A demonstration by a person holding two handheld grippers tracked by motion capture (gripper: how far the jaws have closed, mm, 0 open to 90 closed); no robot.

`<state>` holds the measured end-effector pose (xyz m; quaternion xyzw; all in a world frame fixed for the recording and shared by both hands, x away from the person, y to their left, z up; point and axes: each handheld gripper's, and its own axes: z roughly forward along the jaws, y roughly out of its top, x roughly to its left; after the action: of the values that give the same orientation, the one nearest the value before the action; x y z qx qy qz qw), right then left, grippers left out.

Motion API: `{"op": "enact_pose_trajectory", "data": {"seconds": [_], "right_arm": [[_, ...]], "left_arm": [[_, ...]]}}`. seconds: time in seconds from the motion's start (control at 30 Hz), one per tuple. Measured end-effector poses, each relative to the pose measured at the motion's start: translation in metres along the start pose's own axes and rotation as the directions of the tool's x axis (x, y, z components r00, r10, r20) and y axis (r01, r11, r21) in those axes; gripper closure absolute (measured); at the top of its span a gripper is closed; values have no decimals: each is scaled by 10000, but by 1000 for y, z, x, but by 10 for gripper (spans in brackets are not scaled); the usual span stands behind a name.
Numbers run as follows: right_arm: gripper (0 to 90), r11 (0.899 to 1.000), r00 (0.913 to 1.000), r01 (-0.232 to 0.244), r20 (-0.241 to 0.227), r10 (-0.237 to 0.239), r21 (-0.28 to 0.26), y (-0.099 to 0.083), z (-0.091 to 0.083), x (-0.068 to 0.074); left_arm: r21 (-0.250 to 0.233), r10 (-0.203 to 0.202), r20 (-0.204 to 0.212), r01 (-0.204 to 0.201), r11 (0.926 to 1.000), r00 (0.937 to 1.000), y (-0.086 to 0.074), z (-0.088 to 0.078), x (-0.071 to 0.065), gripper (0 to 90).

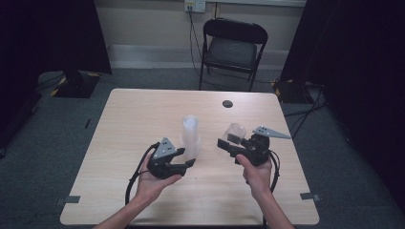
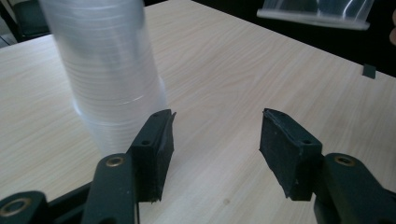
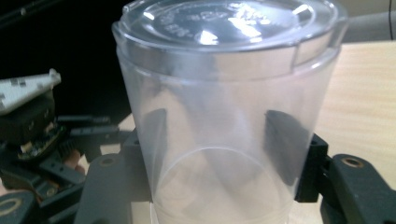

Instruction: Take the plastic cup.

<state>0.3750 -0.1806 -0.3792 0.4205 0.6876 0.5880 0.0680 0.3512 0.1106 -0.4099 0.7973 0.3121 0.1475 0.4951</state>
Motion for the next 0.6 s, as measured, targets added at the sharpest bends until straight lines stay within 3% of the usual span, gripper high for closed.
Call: {"op": "enact_pose_trajectory", "data": {"seconds": [0.03, 0.1, 0.37, 0.53, 0.57, 0.6], "right_arm": [[400, 9998, 10000, 17, -13, -16, 194, -8, 2, 0], [400, 9994, 10000, -81, -52, 82, 332, -15, 2, -1], [400, 9977, 9987, -293, -392, 317, 604, -31, 7, 3], [401, 9932, 9921, -893, -815, 954, 752, -37, 9, 1], [404, 9885, 9837, -1312, -1138, 1392, 757, -37, 9, -1], [404, 9885, 9837, -1312, -1138, 1392, 757, -37, 9, -1]], "left_arm": [[-312, 68, 106, -65, 9995, 9999, 1, -2, -2, 482], [-491, 95, 191, -85, 9988, 9998, 0, -3, -3, 515], [-533, 429, 446, -405, 9978, 9981, -9, -2, -12, 558], [-402, 514, 640, -489, 9980, 9966, -14, -3, -13, 578], [-538, 421, 675, -385, 9978, 9968, -14, -3, -12, 582], [-538, 421, 675, -385, 9978, 9968, -14, -3, -12, 587]]}}
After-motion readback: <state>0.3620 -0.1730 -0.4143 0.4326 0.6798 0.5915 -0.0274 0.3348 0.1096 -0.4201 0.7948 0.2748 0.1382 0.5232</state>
